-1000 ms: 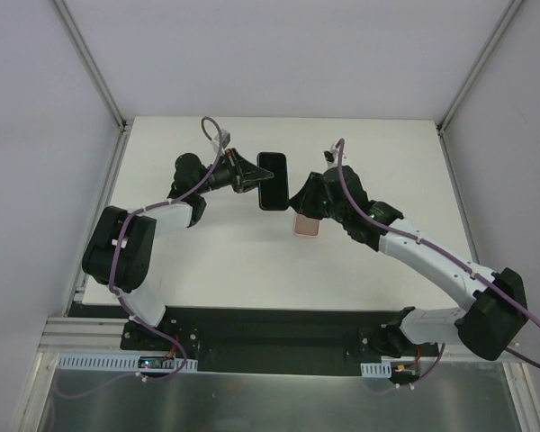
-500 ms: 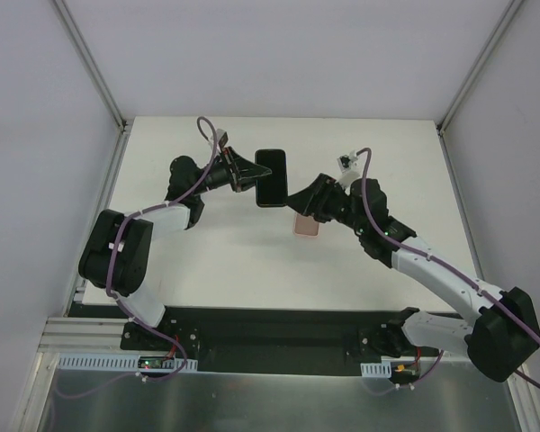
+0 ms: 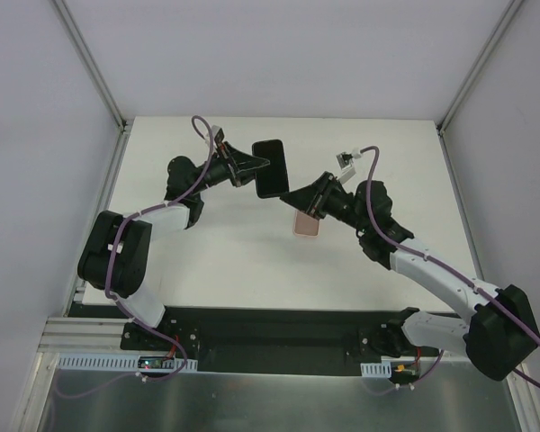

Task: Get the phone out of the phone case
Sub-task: Remove the phone case from the phone.

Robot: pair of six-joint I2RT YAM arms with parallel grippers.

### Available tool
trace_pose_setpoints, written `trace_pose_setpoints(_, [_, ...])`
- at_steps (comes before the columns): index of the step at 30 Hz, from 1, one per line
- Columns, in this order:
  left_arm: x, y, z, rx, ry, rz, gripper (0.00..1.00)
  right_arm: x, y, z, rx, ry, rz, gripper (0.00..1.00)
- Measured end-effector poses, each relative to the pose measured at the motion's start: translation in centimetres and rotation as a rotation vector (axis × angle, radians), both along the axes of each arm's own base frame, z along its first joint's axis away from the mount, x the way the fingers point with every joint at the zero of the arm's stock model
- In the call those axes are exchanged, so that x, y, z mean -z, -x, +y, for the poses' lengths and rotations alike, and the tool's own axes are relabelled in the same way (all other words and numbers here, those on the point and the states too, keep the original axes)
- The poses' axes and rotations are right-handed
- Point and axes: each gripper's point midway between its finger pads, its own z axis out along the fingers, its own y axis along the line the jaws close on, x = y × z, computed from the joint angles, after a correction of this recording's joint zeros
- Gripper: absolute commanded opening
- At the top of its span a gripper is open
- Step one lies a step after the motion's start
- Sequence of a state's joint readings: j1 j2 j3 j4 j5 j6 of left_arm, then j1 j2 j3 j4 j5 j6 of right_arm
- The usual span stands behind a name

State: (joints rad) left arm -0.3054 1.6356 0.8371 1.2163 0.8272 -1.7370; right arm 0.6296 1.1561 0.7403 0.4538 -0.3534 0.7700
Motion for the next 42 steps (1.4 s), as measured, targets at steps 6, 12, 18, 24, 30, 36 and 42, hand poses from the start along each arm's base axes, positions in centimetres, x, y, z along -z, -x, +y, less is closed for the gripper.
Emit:
trace_pose_setpoints(6, [-0.7,-0.8,0.4,-0.032,0.022,0.008,0.0,-0.5,0.1,0.1,-0.003,-0.05,0.009,0.31])
trace_pose_setpoints(12, [-0.9,-0.8,0.4,-0.035,0.03,0.014,0.0,-0.2,-0.2,-0.1,0.007,-0.063,0.021,0.46])
trace_pose_setpoints(18, [-0.9,-1.1,0.6,-0.047,0.034,0.016,0.0,-0.8,-0.3,-0.1,0.008,-0.079,-0.002,0.49])
trace_pose_setpoints(24, [-1.1,-1.1,0.7,-0.051,0.036,0.014,0.0,-1.6,-0.8,0.0,0.007,-0.116,-0.02,0.47])
trace_pose_setpoints(30, [-1.4,-1.0,0.7,-0.05,0.04,0.011,0.0,-2.0,-1.4,0.5,-0.004,-0.158,-0.02,0.39])
trace_pose_setpoints(36, [-1.5,-0.9,0.8,-0.049,0.044,0.014,0.0,-2.8,-1.5,0.7,-0.017,-0.188,-0.032,0.38])
trace_pose_setpoints(42, [-1.5,-0.9,0.8,-0.048,0.046,0.018,0.0,-3.1,-1.6,0.8,-0.018,-0.197,-0.039,0.36])
